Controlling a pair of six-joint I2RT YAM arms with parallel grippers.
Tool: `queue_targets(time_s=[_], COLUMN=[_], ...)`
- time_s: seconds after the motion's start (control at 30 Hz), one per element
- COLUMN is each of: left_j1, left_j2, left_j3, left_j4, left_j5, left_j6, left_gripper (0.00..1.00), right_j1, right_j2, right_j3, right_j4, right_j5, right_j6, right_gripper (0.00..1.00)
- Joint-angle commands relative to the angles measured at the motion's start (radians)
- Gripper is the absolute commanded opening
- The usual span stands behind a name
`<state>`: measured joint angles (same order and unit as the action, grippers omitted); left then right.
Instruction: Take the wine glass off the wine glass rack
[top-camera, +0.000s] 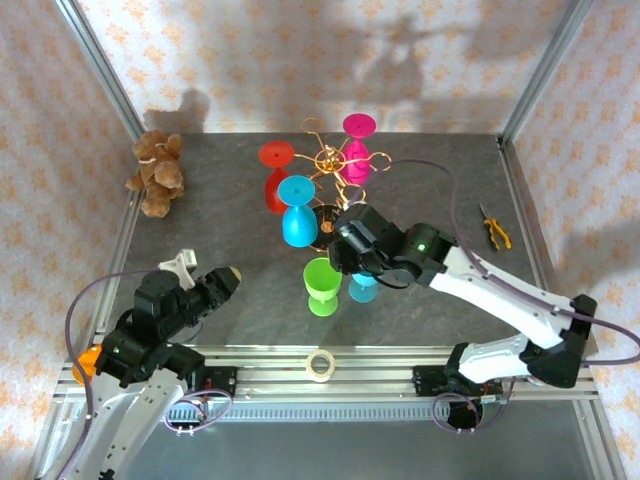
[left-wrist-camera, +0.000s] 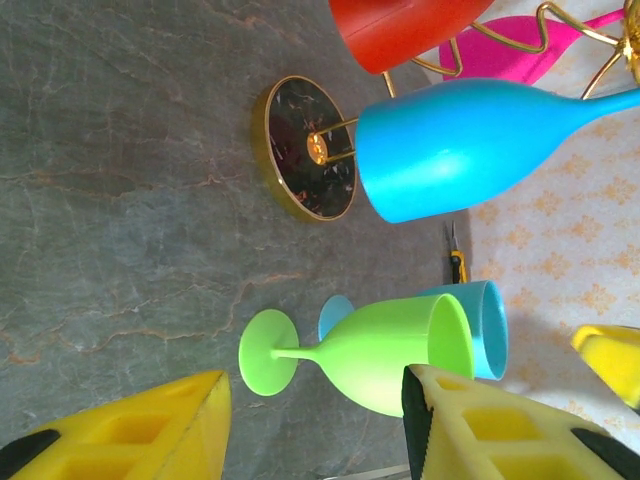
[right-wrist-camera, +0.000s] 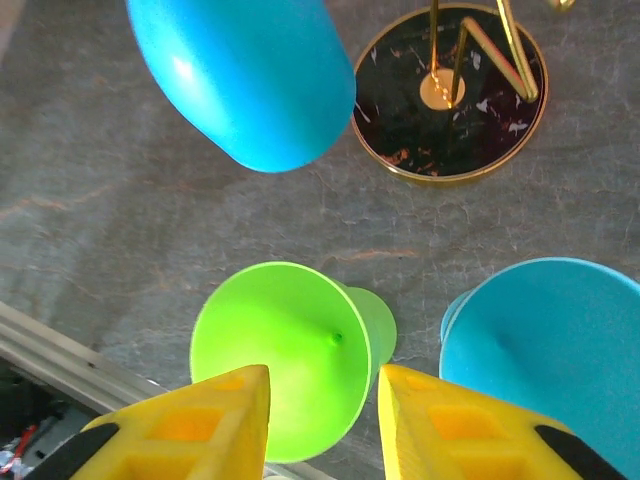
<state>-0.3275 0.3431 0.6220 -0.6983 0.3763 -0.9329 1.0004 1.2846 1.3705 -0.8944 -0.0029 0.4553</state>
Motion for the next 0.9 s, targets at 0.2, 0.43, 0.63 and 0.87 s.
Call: queue_targets(time_s=[0.2,0.43,0.63,0.87], left_j1=[-0.004,-0.002,0.011,0.04], left_j2=[0.225,0.38,0.475,0.548], left_j3=[0.225,0.371,0.472,0.52], left_j4=[0.077,0.114,0.105,0.137], left_j5=[-0.039,-0.064,-0.085,-0.068], left_j6=[0.114,0.154,0.193,0.188], left_gripper=[0.51,0.55,0.56,0.57], right_j1=[-0.214,-0.567,-0.787,-0.867], right_j2=[-0.175,-0.144,-0.004,0.198], right_j3=[0.077,0.171,0.232,0.314], right_j4=[-0.076,-0.044,0.118,0.296], right_j5=[-0.132,-0.445,-0.665,-0.738], right_j6=[0.04,0.001,0.041,0.09], right_gripper=[0.38,0.4,0.5,0.52])
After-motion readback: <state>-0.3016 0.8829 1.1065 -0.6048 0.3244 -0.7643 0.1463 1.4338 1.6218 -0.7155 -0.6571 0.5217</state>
